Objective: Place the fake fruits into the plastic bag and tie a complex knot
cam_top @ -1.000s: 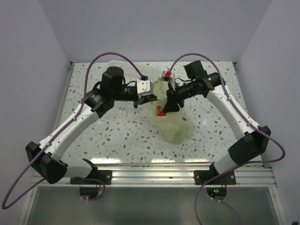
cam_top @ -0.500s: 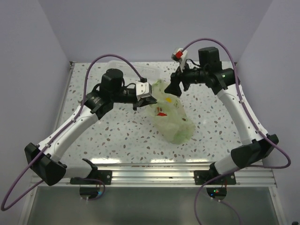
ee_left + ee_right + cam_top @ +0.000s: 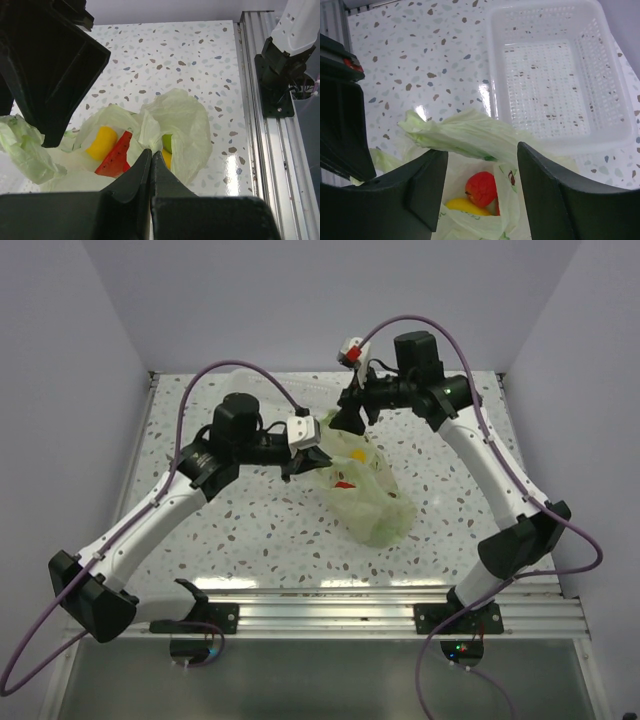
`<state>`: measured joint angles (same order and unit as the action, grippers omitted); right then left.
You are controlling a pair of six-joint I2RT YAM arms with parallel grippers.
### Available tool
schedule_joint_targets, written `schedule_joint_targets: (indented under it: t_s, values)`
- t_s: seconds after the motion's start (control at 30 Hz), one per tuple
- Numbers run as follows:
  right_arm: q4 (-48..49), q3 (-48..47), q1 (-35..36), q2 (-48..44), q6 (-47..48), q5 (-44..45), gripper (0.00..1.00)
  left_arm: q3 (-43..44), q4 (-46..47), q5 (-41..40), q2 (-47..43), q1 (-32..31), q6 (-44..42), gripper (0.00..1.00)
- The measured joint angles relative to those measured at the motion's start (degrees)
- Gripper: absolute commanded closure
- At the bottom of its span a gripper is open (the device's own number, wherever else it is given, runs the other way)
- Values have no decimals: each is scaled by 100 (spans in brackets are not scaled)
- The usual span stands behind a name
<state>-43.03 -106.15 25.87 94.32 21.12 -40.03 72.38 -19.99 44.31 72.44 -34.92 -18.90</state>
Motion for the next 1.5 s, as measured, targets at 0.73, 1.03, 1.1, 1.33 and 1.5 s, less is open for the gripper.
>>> schedule_joint_targets:
  t_s: [0.73,1.03,1.1,1.33,1.5]
  values:
    - [-566,758,-345,-802,802,-179,100,-800,1257,-1320,-627,796,1694,100]
    - [-916,1040,-518,-973,1360,-472,100,-636,1867,-2031,306,769,2507,100]
    - [-1016,1095,-516,-970,1478,-549,100,-520,2048,-2118,474,719,2691,100]
    - [-1182,1193,-437,-984,1886,-769,100,273,2562,-2096,1172,431,3036,100]
    - [-1156,1421,-407,-988,1934,-756,100,380,2846,-1869,1440,87,3303,100]
